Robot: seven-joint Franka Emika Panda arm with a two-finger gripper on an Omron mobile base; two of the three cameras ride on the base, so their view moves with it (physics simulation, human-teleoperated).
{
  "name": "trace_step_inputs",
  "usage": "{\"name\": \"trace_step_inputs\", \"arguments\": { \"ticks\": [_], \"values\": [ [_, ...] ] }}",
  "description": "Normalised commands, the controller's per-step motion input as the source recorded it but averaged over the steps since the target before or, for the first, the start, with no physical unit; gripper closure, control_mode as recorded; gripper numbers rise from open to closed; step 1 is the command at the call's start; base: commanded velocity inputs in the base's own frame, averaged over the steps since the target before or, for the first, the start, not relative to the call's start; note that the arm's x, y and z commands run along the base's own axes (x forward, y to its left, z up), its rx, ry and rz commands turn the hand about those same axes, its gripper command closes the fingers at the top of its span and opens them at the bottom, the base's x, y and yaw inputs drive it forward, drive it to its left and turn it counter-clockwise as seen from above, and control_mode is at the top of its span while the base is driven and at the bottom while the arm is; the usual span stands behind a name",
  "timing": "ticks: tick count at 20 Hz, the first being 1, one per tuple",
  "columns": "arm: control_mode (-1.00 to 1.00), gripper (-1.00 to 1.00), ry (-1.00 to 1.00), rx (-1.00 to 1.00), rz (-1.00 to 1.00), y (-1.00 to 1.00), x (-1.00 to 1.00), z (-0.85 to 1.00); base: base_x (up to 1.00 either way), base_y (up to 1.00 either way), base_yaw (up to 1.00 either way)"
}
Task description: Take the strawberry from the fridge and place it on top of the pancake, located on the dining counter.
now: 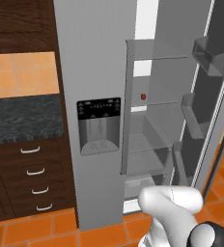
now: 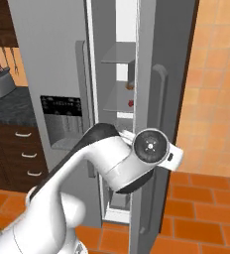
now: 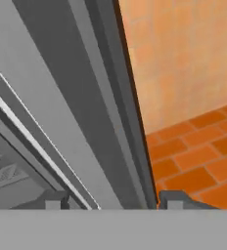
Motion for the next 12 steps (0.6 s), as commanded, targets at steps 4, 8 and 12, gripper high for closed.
{"name": "trace_step_inputs", "arguments": {
  "ticks": [4,8,12],
  "values": [
    [-1.00,-1.00,0.11,-0.45,-0.03,0.97,-0.18,0.40,0.00,0.00,0.00],
    [-1.00,-1.00,0.42,-0.70,-0.01,1.00,0.19,0.00,0.00,0.00,0.00],
    [-1.00,-1.00,0.62,-0.69,-0.02,1.00,0.71,-0.33,0.00,0.00,0.00]
  ]
}}
